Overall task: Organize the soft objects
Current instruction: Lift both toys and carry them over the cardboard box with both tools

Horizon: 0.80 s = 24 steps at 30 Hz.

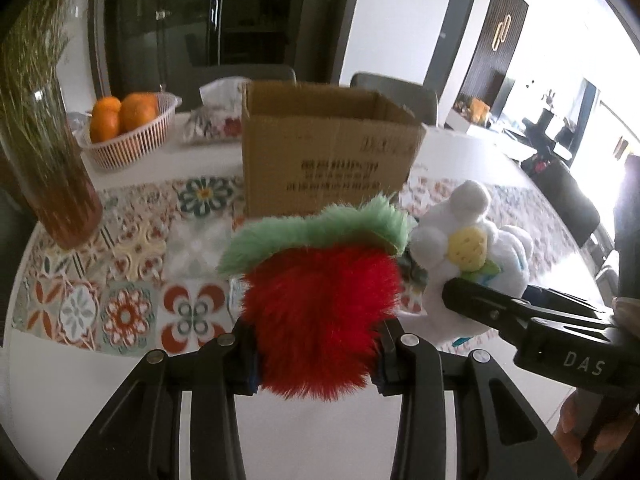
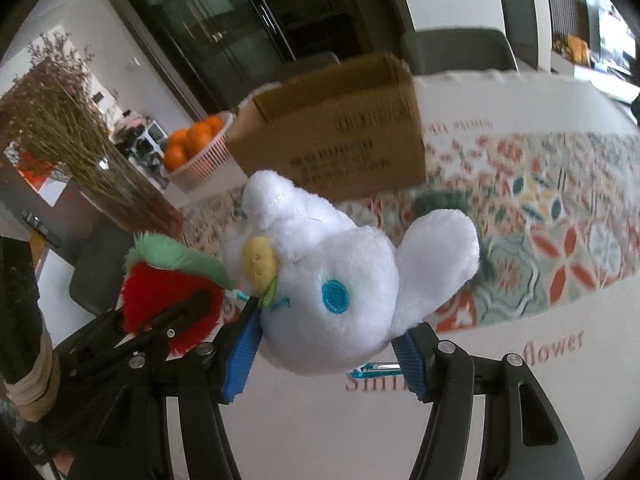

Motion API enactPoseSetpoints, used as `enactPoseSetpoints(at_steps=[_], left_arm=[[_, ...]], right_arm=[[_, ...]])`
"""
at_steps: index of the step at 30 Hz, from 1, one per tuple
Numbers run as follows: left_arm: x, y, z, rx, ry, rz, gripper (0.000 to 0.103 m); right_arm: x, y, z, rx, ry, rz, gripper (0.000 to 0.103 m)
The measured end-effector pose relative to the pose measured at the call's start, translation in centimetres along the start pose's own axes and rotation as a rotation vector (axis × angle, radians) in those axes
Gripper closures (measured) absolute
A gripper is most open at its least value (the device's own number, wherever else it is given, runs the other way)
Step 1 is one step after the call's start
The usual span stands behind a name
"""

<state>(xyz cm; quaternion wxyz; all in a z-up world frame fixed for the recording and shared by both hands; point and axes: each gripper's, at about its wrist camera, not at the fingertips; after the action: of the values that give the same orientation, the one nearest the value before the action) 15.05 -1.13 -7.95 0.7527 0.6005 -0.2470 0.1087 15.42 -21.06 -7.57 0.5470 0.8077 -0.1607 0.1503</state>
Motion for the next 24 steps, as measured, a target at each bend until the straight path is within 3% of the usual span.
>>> enactPoseSetpoints(at_steps=[14, 24], left_arm=[[6.4, 2.2, 1.3, 0.047, -0.006, 0.125, 0.064], [12.2, 1.8, 0.8, 0.070, -0.004, 0.166, 0.064]], right_arm=[[7.0, 3.1, -0.6, 0.011, 0.066, 0.128, 0.041], [13.3, 3.2, -1.2, 0.030, 0.093, 0.160, 0.041]])
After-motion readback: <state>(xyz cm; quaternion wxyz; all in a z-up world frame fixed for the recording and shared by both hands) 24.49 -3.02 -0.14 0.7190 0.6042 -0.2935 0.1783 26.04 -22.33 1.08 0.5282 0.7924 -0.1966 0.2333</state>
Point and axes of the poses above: each gripper's, at about its wrist camera, not at the fingertips, and y roughly against the way its jaws point, z to its right, x to its top, and after that the axes turned 9 degrees about -z, right-handed
